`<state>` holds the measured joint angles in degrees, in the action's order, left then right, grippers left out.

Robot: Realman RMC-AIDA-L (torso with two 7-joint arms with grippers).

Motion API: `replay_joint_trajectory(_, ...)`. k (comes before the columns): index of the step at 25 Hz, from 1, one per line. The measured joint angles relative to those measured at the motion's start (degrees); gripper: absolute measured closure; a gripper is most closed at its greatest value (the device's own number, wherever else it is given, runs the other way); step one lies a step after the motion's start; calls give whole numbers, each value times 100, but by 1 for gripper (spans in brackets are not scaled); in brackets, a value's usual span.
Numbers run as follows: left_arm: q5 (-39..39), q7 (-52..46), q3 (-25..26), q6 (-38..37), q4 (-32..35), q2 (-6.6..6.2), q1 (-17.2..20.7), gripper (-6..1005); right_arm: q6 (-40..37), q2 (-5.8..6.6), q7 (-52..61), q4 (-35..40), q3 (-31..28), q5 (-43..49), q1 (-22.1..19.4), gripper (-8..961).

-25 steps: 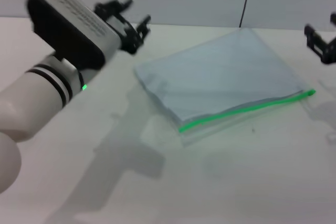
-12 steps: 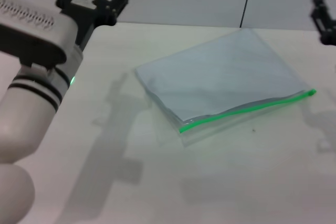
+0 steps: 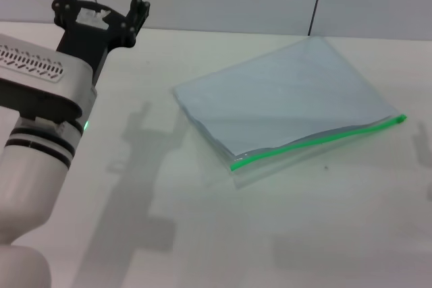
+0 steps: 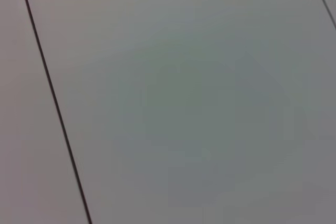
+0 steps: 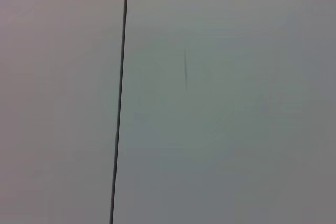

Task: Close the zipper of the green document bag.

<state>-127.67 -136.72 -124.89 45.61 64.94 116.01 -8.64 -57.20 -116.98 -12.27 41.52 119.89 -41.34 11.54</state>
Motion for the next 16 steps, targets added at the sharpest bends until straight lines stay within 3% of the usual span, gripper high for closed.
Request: replay_joint_trajectory(16,46,-688,-198,515,-962,26,-226,212,-346,-25,49,-630,129,-57,24,349)
